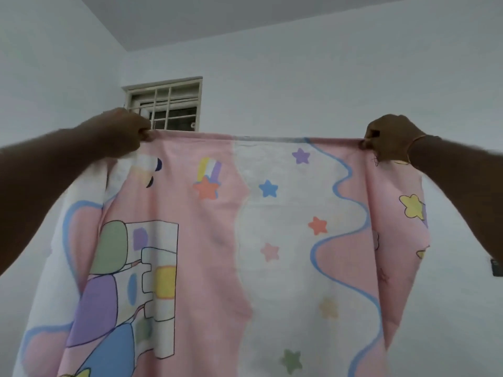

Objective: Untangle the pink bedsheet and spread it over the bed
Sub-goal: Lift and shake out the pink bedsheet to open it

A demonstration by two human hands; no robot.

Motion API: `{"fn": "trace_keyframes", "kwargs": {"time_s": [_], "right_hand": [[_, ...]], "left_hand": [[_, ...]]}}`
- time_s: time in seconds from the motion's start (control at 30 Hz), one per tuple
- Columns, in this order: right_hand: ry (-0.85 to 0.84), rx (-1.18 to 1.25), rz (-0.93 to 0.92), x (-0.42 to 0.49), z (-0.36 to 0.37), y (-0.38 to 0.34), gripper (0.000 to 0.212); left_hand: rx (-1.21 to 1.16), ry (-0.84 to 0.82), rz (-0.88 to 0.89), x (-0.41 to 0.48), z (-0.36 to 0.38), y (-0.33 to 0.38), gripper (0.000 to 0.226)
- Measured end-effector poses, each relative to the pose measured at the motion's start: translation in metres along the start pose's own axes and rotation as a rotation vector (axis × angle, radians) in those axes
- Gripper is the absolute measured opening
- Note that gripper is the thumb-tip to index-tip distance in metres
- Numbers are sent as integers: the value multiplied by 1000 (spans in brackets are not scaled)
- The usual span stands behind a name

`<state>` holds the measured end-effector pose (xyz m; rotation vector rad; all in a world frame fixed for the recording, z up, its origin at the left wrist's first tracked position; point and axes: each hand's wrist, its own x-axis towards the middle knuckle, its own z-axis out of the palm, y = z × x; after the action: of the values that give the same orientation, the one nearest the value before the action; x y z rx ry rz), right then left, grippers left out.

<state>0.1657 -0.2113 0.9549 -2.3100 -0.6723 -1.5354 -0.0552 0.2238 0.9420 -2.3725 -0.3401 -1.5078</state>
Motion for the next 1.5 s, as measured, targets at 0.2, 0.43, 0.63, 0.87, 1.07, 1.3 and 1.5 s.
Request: {"fn": "trace_keyframes", "kwargs": {"time_s": [0.2,0.43,0.63,0.87,1.07,1.3,1.5], "right_hand": [[-8,61,-3,-4,5,8,15],[-30,71,-3,-8,9,9,11],[4,86,19,-16,15,13,11],[-3,118,39,-26,28,15,11],[-94,175,31,-40,30,11,16],[-679,812,250,-163,90,29,19],[-1165,447,400,-292,212,0,29]], "left_hand": [[-46,-20,24,0,3,-8,32],[-14,-68,6,-1,7,0,39],[37,59,25,-10,8,-1,22],[50,56,-27,-16,27,-3,14],[-230,-52,-35,-26,29,-9,26],[-1132,-670,-383,-134,91,-30,52],[-258,-813,-349,-245,237,37,41]]}}
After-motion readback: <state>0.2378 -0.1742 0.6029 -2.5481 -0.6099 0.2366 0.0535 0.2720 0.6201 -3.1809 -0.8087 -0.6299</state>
